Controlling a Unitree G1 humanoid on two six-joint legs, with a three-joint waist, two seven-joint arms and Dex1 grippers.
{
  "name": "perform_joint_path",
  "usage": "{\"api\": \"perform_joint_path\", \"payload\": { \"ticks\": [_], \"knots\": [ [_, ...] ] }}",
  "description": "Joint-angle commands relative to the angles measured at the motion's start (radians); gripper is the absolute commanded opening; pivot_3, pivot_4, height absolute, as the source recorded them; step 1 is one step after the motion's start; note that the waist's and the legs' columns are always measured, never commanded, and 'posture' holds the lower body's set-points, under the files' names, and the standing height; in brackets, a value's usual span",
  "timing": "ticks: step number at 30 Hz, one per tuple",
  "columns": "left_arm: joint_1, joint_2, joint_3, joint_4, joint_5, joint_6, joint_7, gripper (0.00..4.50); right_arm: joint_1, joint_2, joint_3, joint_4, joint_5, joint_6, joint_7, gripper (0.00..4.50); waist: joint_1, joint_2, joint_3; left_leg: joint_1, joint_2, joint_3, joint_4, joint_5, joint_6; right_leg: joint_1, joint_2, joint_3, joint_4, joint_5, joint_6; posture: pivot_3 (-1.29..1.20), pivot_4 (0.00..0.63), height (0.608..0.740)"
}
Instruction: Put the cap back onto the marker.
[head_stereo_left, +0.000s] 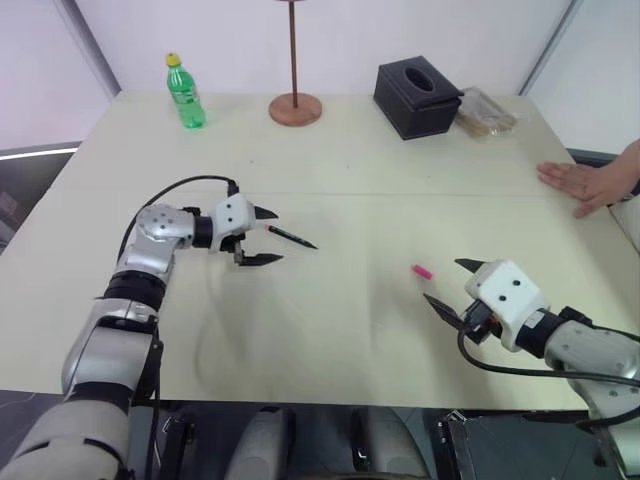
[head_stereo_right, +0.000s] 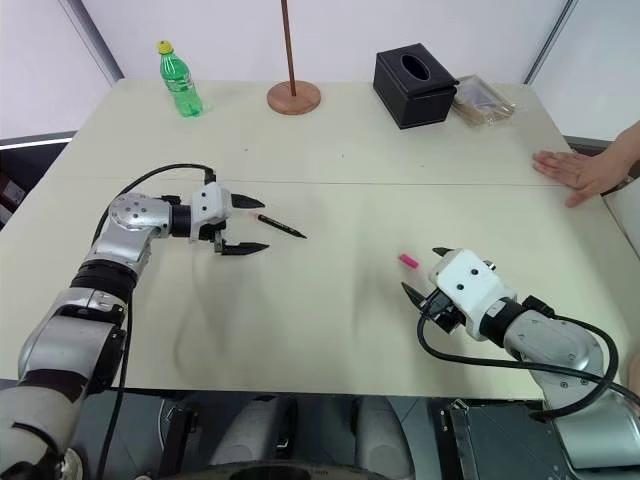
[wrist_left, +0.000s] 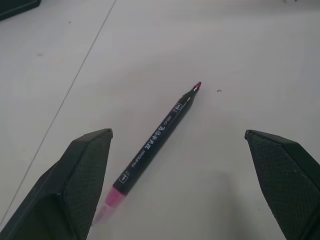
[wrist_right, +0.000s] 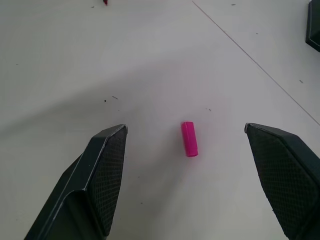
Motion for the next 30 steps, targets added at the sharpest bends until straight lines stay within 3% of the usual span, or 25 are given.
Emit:
{"api": "perform_joint_path", "payload": {
  "ticks": [1,30],
  "knots": [
    [-0.027,-0.002,0.012,-0.003,-0.004,-0.026,-0.003,4.44,-0.015,-0.009,-0.012,-0.028,0.009,0.001,-0.002,3.85,0.000,0.000,0.000,0.000,0.000,0.000,0.000,0.000,0.000,0.000,0.000,0.000,0.000,0.000,0.000,0.00,0.150,0.740],
    [-0.203,-0.057,0.010,0.246,0.050,0.107,-0.002,4.44,-0.023,0.012,0.018,-0.062,0.002,0.027,-0.053,3.85,0.001,0.000,0.000,-0.001,-0.001,0.000,0.001,0.000,0.000,0.000,0.000,0.000,0.000,0.000,0.000,0.00,0.150,0.740]
  ]
}}
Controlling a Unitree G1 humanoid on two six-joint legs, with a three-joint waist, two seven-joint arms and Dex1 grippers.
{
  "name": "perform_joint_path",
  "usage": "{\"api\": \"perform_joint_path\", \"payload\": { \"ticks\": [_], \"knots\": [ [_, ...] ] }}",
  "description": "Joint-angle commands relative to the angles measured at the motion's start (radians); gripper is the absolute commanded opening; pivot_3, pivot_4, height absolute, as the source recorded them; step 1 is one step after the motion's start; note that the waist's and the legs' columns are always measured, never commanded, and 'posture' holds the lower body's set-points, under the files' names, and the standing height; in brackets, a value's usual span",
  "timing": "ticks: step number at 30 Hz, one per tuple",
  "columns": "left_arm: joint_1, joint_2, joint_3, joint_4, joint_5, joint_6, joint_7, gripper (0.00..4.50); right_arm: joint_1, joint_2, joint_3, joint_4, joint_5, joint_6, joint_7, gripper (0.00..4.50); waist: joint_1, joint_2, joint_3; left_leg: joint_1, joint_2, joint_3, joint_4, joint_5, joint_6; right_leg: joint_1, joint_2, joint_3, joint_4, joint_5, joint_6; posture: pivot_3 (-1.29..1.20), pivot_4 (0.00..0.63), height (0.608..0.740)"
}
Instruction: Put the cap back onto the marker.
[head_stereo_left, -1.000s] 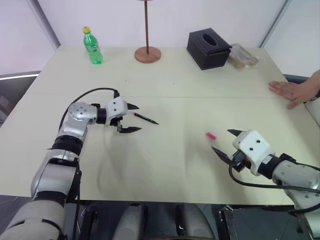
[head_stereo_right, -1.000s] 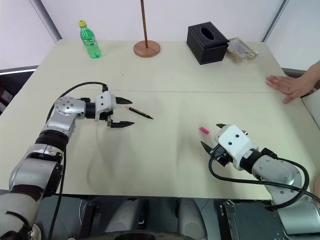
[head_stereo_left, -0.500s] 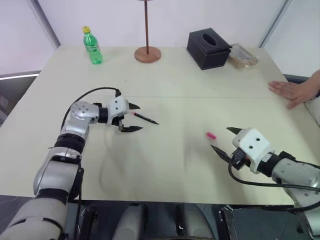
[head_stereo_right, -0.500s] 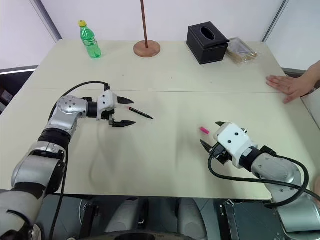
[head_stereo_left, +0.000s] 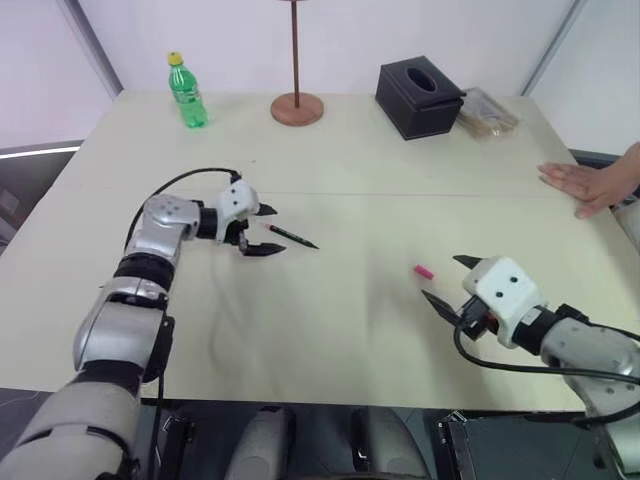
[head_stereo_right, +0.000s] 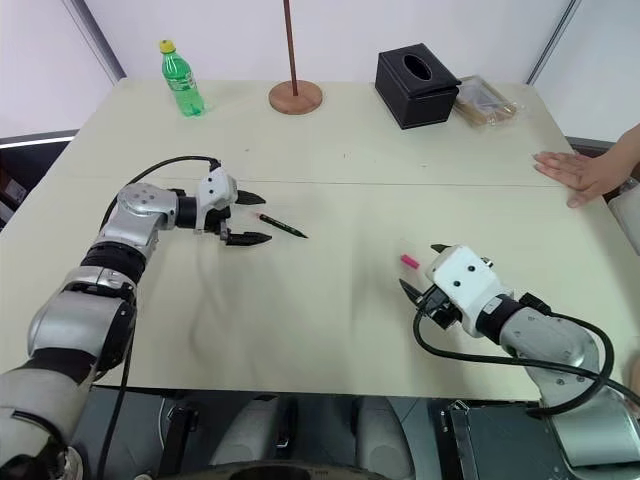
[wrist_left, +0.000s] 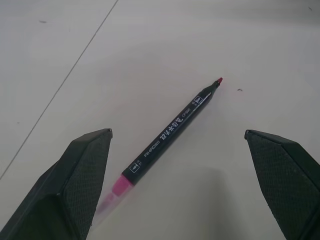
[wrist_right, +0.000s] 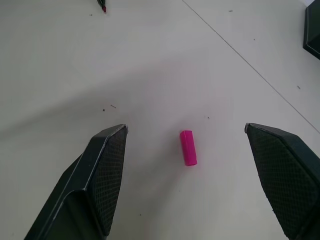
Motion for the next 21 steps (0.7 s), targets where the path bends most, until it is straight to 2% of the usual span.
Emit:
{"api": "perform_joint_path", "payload": {
  "ticks": [1,21],
  "knots": [
    [-0.054,-0.006,0.000,0.029,0.024,0.010,-0.001,4.44,0.003,0.009,-0.006,-0.050,0.000,0.005,-0.020,3.85,0.000,0.000,0.000,0.000,0.000,0.000,0.000,0.000,0.000,0.000,0.000,0.000,0.000,0.000,0.000,0.00,0.150,0.740],
    [-0.178,-0.119,-0.045,0.176,0.181,0.096,0.062,4.44,0.110,0.064,-0.039,-0.186,-0.030,0.080,-0.132,3.85,-0.002,0.000,0.000,-0.001,0.000,0.000,0.000,0.000,0.000,-0.001,0.000,0.000,0.000,0.000,0.000,0.00,0.150,0.740]
  ]
}}
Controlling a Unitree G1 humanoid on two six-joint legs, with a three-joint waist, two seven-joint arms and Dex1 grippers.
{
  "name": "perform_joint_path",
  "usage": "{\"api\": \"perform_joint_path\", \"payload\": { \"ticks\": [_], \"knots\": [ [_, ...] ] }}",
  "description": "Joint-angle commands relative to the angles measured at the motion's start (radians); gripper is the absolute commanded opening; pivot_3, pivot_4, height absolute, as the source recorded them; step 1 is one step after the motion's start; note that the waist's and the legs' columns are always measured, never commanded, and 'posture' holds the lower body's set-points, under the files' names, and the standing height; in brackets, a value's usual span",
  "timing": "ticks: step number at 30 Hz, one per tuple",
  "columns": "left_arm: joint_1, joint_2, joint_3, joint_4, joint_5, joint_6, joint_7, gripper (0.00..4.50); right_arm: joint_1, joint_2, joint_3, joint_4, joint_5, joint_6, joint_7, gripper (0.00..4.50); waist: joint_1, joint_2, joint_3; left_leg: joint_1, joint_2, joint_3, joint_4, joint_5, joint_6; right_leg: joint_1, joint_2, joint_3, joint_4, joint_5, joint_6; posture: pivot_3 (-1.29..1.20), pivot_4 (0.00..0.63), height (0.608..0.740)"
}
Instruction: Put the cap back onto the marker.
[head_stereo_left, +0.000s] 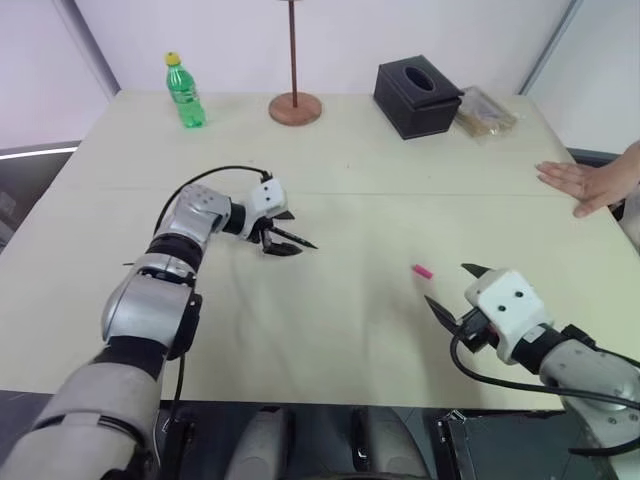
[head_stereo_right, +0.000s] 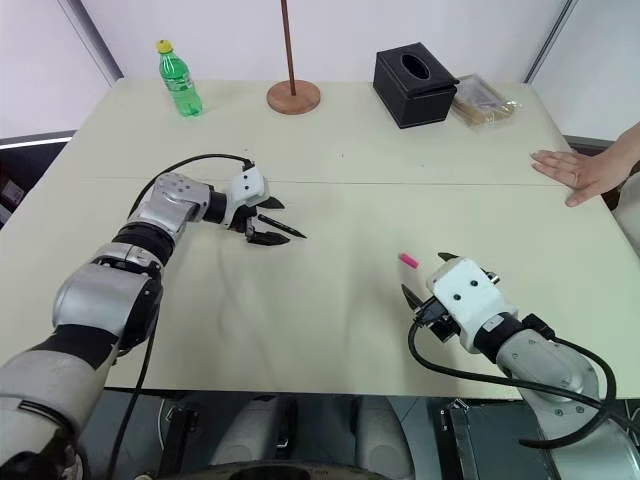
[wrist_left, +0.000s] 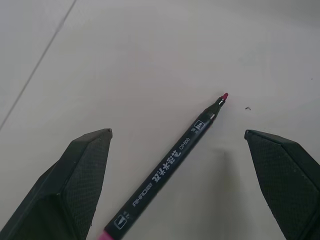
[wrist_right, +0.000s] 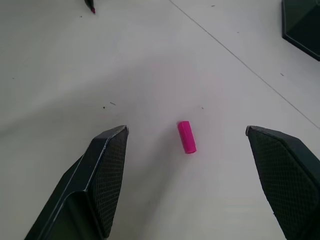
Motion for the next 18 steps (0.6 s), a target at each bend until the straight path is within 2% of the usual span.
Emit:
{"api": "perform_joint_path", "payload": {
  "ticks": [1,6,7,9,14,16,18],
  "knots": [
    [-0.038,-0.005,-0.012,-0.002,0.025,0.011,0.002,4.44,0.010,0.009,-0.034,-0.055,-0.012,0.003,-0.018,3.85,0.000,0.000,0.000,0.000,0.000,0.000,0.000,0.000,0.000,0.000,0.000,0.000,0.000,0.000,0.000,0.00,0.150,0.740],
    [-0.035,-0.006,-0.021,0.004,0.050,0.014,0.008,4.44,0.026,0.013,-0.043,-0.072,-0.016,0.010,-0.028,3.85,-0.001,0.000,0.000,0.000,0.000,0.000,0.000,0.000,0.000,0.000,0.000,0.000,0.000,0.000,0.000,0.00,0.150,0.740],
    [-0.033,-0.006,-0.023,0.004,0.055,0.014,0.010,4.21,0.028,0.013,-0.044,-0.075,-0.017,0.012,-0.030,3.85,-0.001,0.000,0.000,0.000,0.000,0.000,0.000,0.000,0.000,0.000,0.000,0.000,0.000,0.000,0.000,0.00,0.150,0.740],
    [-0.030,-0.004,-0.025,0.004,0.061,0.014,0.007,3.57,0.030,0.013,-0.044,-0.080,-0.016,0.016,-0.034,3.85,-0.001,0.000,0.000,0.000,0.000,0.000,0.000,0.000,0.000,0.000,0.000,0.000,0.000,0.000,0.000,0.00,0.150,0.740],
    [-0.023,0.001,-0.025,0.005,0.068,0.014,0.003,0.94,0.043,0.013,-0.047,-0.088,-0.018,0.018,-0.037,3.85,-0.001,0.000,0.000,0.000,0.000,0.000,0.000,0.000,0.000,0.000,0.000,0.000,0.000,0.000,0.000,0.00,0.150,0.740],
    [-0.020,0.006,-0.026,0.005,0.071,0.015,-0.003,0.03,0.045,0.012,-0.049,-0.088,-0.017,0.019,-0.036,3.85,-0.002,0.000,0.000,0.000,0.000,0.000,0.000,0.000,0.000,0.000,0.000,0.000,0.000,0.000,0.000,0.00,0.150,0.740],
    [-0.019,0.011,-0.025,0.004,0.069,0.018,-0.017,0.03,0.042,0.010,-0.049,-0.086,-0.017,0.018,-0.035,3.85,-0.004,0.000,0.000,0.001,0.000,0.000,0.000,0.000,0.000,0.000,0.000,0.000,0.000,0.000,0.000,0.00,0.150,0.740]
  ]
}}
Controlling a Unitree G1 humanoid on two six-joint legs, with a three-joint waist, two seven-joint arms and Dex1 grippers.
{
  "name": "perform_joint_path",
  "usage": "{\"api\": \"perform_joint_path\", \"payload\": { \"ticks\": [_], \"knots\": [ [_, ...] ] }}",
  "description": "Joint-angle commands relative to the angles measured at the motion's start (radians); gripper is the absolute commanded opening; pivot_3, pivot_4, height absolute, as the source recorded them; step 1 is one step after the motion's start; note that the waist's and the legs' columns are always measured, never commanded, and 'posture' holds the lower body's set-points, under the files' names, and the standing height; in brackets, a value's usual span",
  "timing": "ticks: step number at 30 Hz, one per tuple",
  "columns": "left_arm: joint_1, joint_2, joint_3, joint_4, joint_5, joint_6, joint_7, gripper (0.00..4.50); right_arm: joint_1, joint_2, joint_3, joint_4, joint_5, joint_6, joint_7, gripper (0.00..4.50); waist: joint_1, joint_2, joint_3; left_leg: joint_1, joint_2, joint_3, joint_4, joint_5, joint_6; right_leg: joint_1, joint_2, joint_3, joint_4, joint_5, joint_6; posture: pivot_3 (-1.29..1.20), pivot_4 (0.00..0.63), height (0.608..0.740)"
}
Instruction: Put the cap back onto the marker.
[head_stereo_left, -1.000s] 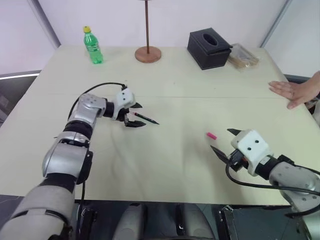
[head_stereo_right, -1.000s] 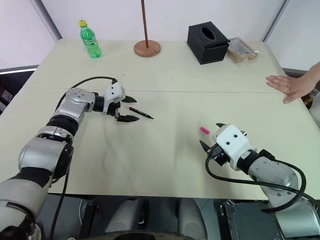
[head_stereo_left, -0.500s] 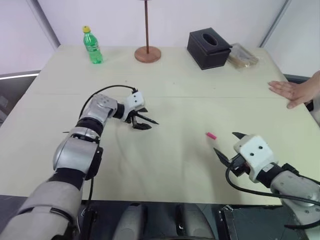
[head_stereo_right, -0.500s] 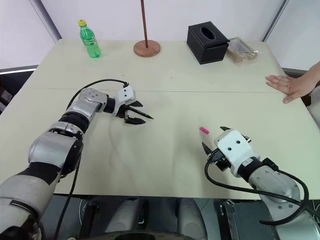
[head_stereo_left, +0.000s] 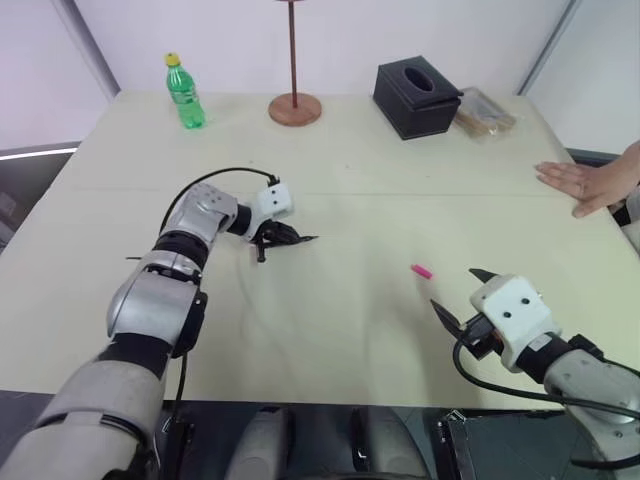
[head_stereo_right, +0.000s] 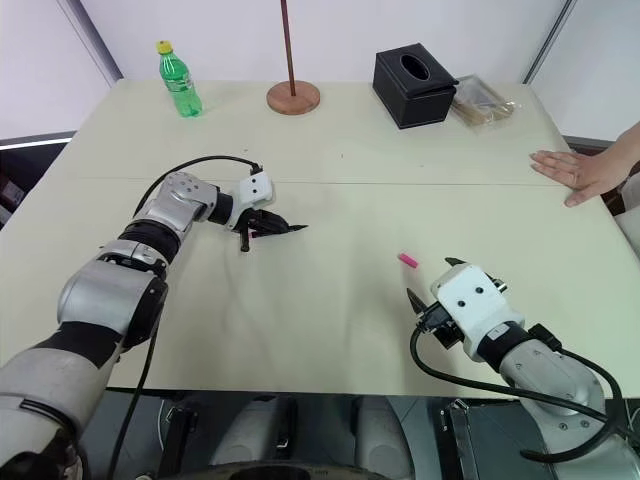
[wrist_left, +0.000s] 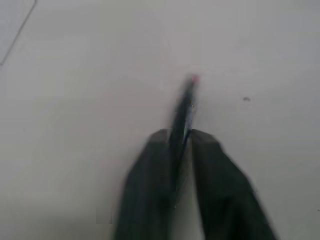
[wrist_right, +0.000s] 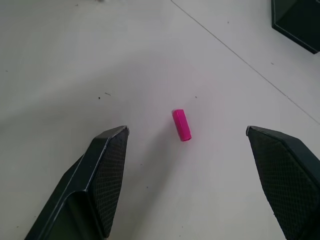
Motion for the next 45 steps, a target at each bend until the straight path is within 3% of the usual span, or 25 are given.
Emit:
{"api": "perform_joint_path", "payload": {
  "ticks": [1,19,25,28,34,45],
  "knots": [
    [-0.001,0.022,-0.006,0.003,0.014,0.006,-0.018,0.03,-0.004,-0.003,-0.032,-0.038,-0.013,-0.006,-0.005,3.85,-0.003,0.000,0.000,0.000,0.000,0.000,0.000,0.000,0.000,0.000,0.000,0.000,0.000,0.000,0.000,0.00,0.150,0.740],
    [0.004,0.013,0.025,-0.130,-0.065,-0.117,-0.183,0.03,-0.084,-0.037,-0.006,0.032,0.016,-0.022,0.052,3.85,-0.012,0.000,0.000,-0.001,0.000,0.000,0.000,0.000,0.000,0.000,0.000,0.000,0.000,0.000,0.000,0.00,0.150,0.740],
    [0.053,0.032,0.015,-0.264,-0.106,-0.139,-0.260,0.03,-0.185,-0.038,0.024,0.205,0.053,-0.092,0.117,3.85,-0.017,0.000,0.000,-0.001,0.000,0.000,0.000,0.000,0.000,-0.001,0.000,0.000,0.000,0.000,0.000,0.00,0.150,0.740],
    [0.095,0.043,0.016,-0.376,-0.140,-0.095,-0.290,0.03,-0.272,0.000,-0.006,0.337,0.147,-0.106,0.170,3.85,-0.016,0.000,0.000,0.000,0.001,0.000,0.000,0.000,0.000,-0.001,0.000,0.001,0.001,0.000,0.000,0.00,0.150,0.740],
    [0.196,0.080,0.009,-0.599,-0.183,0.002,-0.294,0.03,-0.394,-0.025,0.027,0.574,0.192,-0.172,0.278,3.85,-0.015,0.000,0.000,0.000,0.001,0.001,0.000,0.000,0.000,-0.001,-0.001,0.001,0.002,0.000,0.000,0.00,0.150,0.740],
    [0.314,0.161,0.007,-0.853,-0.219,0.138,-0.247,0.03,-0.472,-0.029,0.132,0.818,0.144,-0.327,0.351,3.85,-0.014,0.000,0.000,-0.001,0.001,0.000,0.000,0.000,0.000,-0.002,-0.001,0.001,0.002,0.000,0.000,0.00,0.150,0.740]
  ]
}}
